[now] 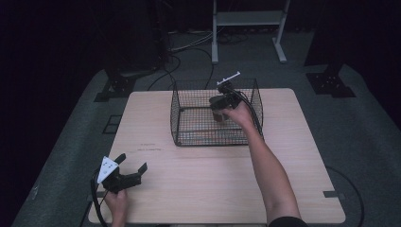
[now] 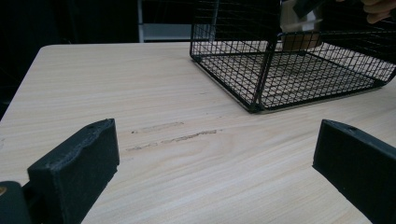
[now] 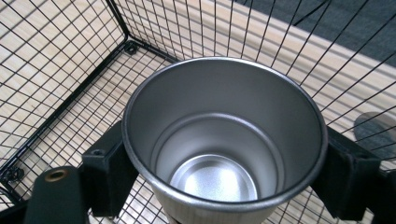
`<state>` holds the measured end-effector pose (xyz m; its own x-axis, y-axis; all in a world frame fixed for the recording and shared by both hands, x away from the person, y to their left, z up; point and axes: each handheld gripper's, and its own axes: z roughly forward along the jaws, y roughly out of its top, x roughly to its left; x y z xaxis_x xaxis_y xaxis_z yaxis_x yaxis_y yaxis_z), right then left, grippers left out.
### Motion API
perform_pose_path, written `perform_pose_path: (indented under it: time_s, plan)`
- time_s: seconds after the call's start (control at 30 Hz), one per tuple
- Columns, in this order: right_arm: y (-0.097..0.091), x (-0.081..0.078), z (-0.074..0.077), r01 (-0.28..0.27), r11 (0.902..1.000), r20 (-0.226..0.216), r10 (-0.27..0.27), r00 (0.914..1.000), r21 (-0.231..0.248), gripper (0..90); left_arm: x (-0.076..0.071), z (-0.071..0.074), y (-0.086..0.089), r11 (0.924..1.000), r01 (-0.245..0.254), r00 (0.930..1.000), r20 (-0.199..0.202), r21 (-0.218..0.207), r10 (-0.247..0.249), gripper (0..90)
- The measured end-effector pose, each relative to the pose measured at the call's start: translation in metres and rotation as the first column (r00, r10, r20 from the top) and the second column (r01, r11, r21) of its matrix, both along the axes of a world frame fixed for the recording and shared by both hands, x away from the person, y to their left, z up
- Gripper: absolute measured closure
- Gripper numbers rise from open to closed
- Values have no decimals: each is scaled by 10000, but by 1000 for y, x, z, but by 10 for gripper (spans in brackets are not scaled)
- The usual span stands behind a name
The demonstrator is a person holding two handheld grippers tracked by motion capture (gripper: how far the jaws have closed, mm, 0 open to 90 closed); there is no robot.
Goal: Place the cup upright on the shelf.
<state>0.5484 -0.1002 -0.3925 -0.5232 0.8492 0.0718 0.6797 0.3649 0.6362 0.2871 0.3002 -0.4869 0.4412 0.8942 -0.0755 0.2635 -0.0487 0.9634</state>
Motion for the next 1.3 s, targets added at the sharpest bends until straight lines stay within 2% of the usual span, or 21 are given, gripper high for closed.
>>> perform_pose_path:
  time_s: [0.33,0.67,0.93,1.3]
  plan:
    - [0,5,-10,144,9990,-275,-156,9995,-433,180,0,0,0,10000,-13,10000,38,-51,14,0]
    - [3,9,-13,304,9993,-427,-312,9986,-204,179,0,0,0,10000,22,10000,10,-13,-22,0]
    - [6,12,-18,291,9981,-352,-310,9989,-544,179,0,0,0,10000,18,10000,19,-18,-18,0]
    - [5,14,-21,249,9979,-395,-273,9988,-591,178,-1,0,0,10000,31,10000,4,17,-31,0]
